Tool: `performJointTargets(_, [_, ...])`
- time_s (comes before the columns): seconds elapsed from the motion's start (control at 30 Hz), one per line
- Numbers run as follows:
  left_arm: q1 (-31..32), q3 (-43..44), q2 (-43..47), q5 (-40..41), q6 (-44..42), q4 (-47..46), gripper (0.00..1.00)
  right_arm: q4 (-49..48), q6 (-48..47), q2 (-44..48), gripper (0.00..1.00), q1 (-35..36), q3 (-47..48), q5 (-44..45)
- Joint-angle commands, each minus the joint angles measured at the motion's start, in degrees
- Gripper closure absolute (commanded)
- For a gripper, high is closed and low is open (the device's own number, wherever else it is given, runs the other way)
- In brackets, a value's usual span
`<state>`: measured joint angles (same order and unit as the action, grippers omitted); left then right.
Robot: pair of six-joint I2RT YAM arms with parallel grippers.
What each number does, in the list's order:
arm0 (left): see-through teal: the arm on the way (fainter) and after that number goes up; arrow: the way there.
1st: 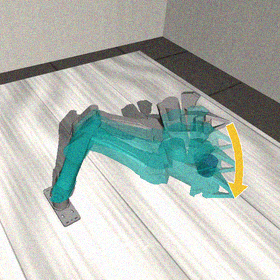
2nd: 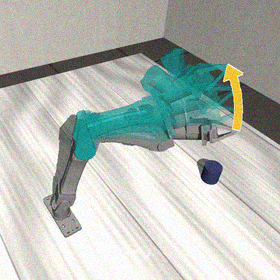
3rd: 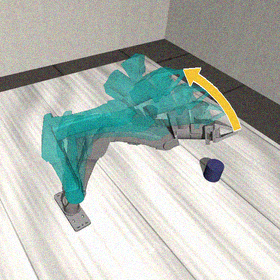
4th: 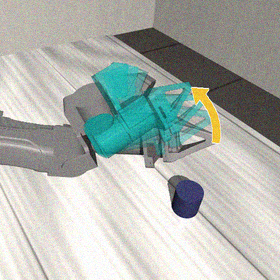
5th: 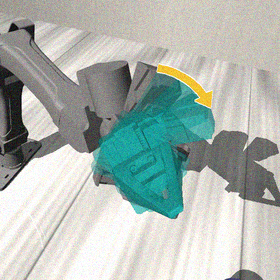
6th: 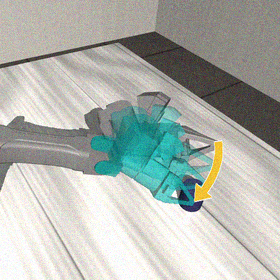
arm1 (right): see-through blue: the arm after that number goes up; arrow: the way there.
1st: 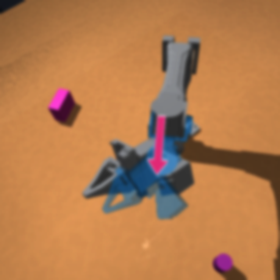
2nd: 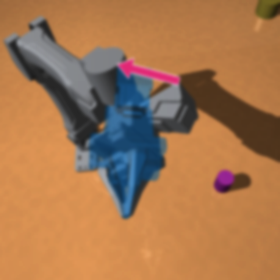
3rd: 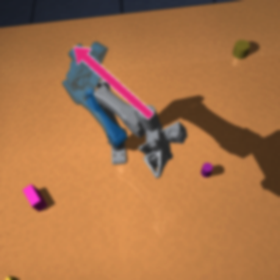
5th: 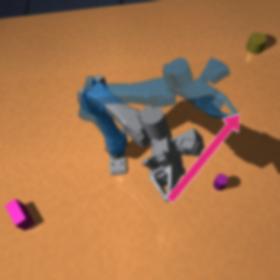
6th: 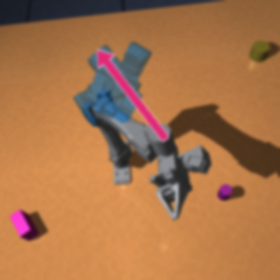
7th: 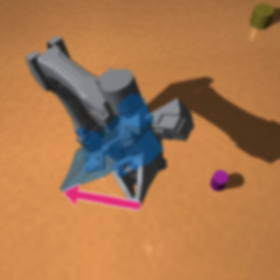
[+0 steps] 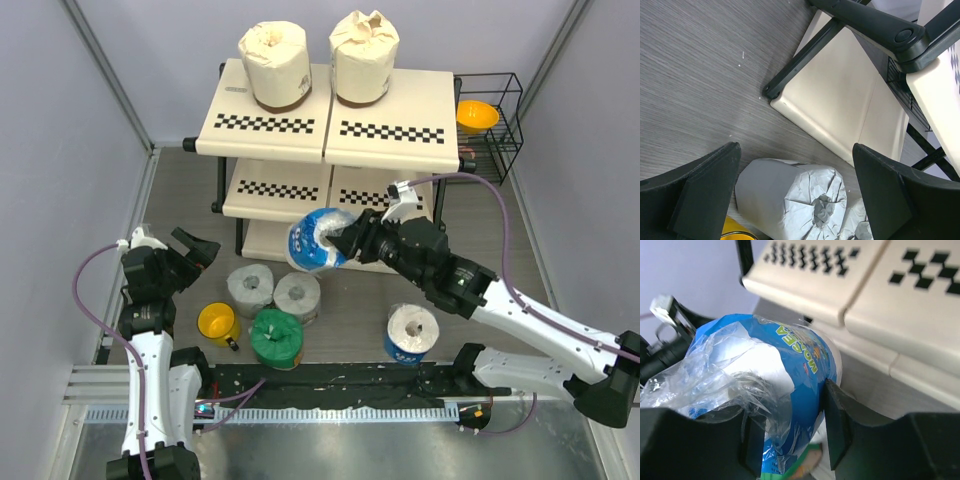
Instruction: Place and organize the paper towels onto the shelf
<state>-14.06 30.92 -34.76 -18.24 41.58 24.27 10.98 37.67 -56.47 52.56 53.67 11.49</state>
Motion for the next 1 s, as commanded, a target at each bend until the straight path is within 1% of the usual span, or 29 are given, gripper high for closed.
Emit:
performJointTargets(0.0, [-0.35,-0.07,0.31,-1.45,0.16,-1.86,0.0,-22.48,2.32,-1.8,0.71,0.88,-0.14,5.12])
performJointTargets(0.2, [-0.35,-0.07,0.22,-1.89,0.17,-2.04,0.0,-38.3,4.78,-4.0,0.7,2.37,-6.64,13.9])
performJointTargets(0.23, [-0.35,-0.07,0.31,-1.89,0.17,-2.04,0.0,-40.32,4.69,-4.35,0.7,2.81,-7.43,16.26])
performJointTargets(0.27, [-0.35,-0.07,0.22,-1.89,0.17,-2.04,0.0,-43.64,4.61,-4.7,0.7,3.51,-8.48,17.59])
performJointTargets(0.4, [-0.35,-0.07,0.22,-2.15,0.25,-2.12,0.0,-51.66,2.5,-7.68,0.7,5.8,-10.34,22.61])
performJointTargets(0.57, [-0.35,-0.07,0.22,-2.33,0.25,-2.12,0.0,-58.61,0.74,-11.29,0.7,7.38,-9.9,27.53])
performJointTargets(0.73, [-0.44,-0.07,0.14,-2.5,0.25,-2.12,0.0,-65.54,-1.98,-14.98,0.7,9.14,-10.16,35.44])
performJointTargets(0.8, [-0.35,-0.15,0.05,-2.77,0.34,-2.39,0.0,-67.14,-2.51,-16.04,0.7,9.49,-10.08,38.07])
performJointTargets(0.87, [-0.35,-0.15,-0.04,-2.85,0.34,-2.3,0.0,-69.34,-3.22,-17.61,0.69,9.76,-9.81,39.05])
performJointTargets(0.97, [-0.35,-0.15,-0.04,-3.03,0.43,-2.47,0.0,-70.05,-4.53,-19.9,0.69,10.11,-8.06,40.63])
